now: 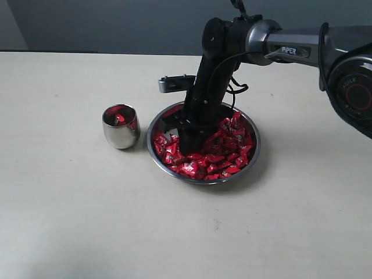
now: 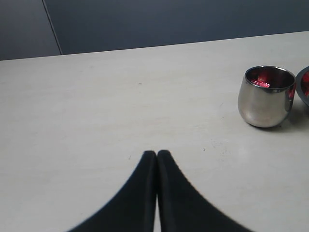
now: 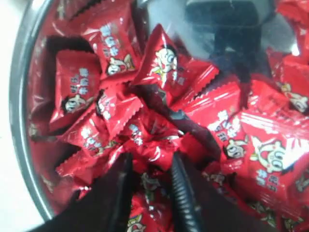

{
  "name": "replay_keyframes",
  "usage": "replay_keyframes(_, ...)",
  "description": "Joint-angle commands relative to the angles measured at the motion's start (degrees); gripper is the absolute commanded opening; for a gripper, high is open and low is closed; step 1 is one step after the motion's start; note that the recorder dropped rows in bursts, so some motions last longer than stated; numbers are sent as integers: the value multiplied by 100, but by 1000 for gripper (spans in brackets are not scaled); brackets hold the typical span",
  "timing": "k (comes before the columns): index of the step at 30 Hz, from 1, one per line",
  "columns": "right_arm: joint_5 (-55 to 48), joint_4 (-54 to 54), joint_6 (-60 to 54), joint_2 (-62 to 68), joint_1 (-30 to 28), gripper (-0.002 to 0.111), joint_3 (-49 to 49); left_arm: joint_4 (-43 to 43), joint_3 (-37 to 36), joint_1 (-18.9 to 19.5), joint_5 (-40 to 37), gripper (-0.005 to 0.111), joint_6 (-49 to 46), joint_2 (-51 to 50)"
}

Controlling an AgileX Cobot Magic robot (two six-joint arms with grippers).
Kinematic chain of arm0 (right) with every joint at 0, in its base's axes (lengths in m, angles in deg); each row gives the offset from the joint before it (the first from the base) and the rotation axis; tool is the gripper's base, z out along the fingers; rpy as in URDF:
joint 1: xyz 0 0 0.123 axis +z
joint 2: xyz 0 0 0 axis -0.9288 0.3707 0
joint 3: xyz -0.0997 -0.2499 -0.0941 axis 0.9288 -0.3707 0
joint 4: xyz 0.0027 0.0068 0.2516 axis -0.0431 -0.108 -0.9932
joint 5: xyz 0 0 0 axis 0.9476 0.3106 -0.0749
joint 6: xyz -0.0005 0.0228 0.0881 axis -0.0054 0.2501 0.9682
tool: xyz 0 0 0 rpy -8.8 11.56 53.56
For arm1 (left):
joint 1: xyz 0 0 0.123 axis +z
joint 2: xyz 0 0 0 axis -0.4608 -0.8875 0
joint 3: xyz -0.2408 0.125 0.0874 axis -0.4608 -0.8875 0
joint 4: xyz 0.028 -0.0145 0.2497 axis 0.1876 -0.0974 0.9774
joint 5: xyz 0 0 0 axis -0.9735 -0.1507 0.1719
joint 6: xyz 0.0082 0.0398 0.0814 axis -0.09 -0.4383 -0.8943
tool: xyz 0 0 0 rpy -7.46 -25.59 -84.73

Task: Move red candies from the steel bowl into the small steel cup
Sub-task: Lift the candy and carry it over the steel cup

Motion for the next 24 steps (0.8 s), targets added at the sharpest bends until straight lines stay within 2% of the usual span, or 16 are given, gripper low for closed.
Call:
replay_keyframes(1, -40, 26, -25, -154, -3, 0, -33, 11, 48, -5, 34, 0, 9, 27)
replay_keyframes(13, -40, -161, -141, -842, -3, -1, -33, 11, 48, -5, 34, 0, 9, 27)
replay_keyframes(24, 1331, -2496, -950, -878, 134, -1, -33, 11, 48, -5, 34, 0, 9, 27)
